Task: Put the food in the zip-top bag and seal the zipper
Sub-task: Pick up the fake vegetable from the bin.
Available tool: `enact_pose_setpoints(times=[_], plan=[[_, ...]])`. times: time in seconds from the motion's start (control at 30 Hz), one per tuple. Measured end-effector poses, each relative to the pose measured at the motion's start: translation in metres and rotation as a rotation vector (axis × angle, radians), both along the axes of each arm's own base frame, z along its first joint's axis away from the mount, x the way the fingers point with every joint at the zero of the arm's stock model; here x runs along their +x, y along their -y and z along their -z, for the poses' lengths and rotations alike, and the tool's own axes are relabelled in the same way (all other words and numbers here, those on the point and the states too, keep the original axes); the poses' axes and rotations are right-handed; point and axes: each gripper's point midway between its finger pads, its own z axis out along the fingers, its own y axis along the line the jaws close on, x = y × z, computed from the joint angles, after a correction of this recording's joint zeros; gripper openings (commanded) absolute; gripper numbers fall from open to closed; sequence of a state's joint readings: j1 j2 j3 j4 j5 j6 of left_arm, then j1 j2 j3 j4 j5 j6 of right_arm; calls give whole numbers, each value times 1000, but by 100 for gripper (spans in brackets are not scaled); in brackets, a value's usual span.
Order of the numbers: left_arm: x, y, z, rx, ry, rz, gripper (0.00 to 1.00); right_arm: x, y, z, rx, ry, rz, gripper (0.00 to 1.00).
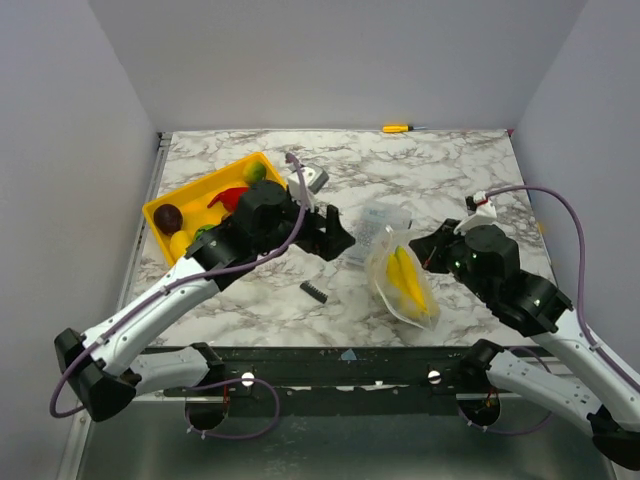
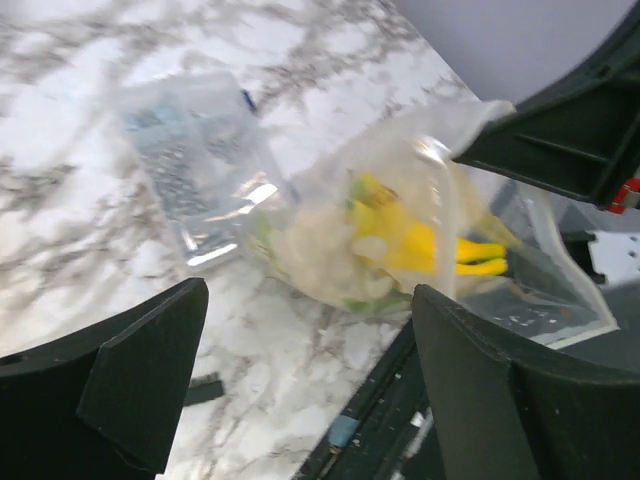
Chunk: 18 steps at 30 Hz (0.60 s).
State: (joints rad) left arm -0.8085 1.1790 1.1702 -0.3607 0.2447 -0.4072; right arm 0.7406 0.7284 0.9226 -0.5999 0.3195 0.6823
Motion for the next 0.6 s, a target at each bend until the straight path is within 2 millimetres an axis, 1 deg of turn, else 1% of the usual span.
enact_pose_setpoints(times=[0.07,0.1,0.17,0.27,0.3,0.37,0.4,0.5,0.6], plan=[[10,-23,-10,-9,60,-81,86,-1,-1,-2,4,22,-16,0],[13,-30,-12,-11,74,-109,86,0,-2,-3,3,30,-20,0],[30,-55,-11,-7,93,-212,87,2,-3,-6,3,45,-27,0],[55,-90,6,21,70,-368,89,4,-5,-6,-7,53,-33,0],[60,-97,11,28,60,-403,89,4,-6,-7,-8,54,-36,0],[75,-128,27,55,15,-530,89,5,-7,-8,-3,61,-42,0],[79,-136,31,60,3,-566,89,4,-8,-9,0,65,-47,0],[92,-172,45,74,-46,-713,89,4,-12,-10,3,72,-69,0],[101,-203,53,63,-86,-838,89,3,-15,-9,-2,70,-89,0]])
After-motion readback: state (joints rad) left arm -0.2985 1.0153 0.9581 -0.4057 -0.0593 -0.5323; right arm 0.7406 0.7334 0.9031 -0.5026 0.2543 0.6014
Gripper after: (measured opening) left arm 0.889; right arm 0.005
